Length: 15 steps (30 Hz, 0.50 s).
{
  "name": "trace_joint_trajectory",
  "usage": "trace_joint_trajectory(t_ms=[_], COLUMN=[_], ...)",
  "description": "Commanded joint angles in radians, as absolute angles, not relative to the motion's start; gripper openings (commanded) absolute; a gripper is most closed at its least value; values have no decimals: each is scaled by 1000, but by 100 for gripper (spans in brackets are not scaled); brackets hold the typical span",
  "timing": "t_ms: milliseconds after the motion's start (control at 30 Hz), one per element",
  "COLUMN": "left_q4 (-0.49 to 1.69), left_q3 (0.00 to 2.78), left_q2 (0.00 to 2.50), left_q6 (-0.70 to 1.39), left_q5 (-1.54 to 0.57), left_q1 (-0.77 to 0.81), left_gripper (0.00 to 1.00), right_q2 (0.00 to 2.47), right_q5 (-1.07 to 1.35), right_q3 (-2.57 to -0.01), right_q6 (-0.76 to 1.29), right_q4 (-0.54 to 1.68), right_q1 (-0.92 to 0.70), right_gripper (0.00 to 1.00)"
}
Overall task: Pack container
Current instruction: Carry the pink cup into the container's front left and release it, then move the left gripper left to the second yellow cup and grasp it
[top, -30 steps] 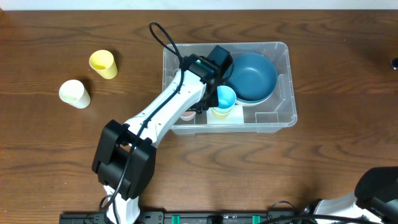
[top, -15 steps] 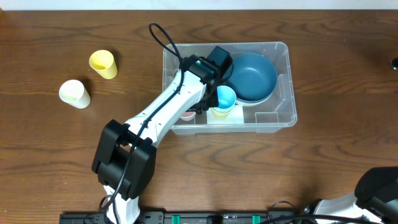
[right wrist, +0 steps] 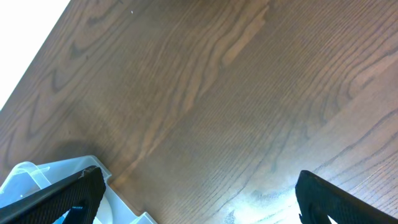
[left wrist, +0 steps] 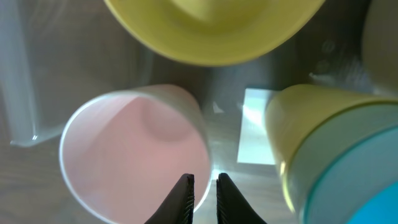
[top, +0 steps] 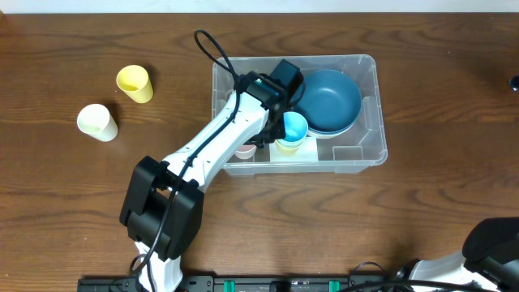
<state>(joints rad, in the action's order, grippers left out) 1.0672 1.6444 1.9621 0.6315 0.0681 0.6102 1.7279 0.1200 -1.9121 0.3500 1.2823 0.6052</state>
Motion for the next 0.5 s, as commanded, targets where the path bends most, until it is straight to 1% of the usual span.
trace_joint_trajectory(t_ms=[0, 67, 100, 300, 400, 467], left_q4=[1067, 1077, 1084, 1164, 1222, 1239], left_q3=[1657, 1692, 1711, 1876, 1974, 2018], left_q2=[1966, 1963, 1961, 1917, 1874, 1844], left_q6=[621, 590, 577, 483, 463, 440], left_q5=[90, 85, 83, 87, 127, 171], left_q1=[597, 587, 583, 548, 506, 461], left_gripper=[17, 17, 22, 28, 32, 33], right_q2=[1734, 1734, 1734, 1734, 1734, 1734], right_q5=[120, 120, 121, 120, 120, 120], right_q3=[-1924, -1924, -1924, -1924, -1924, -1924], right_q6=[336, 336, 336, 336, 336, 336], right_q4=[1283, 1283, 1283, 1283, 1283, 1283], right_q1=[609, 609, 609, 609, 609, 609], right_gripper=[99, 99, 99, 99, 99, 99])
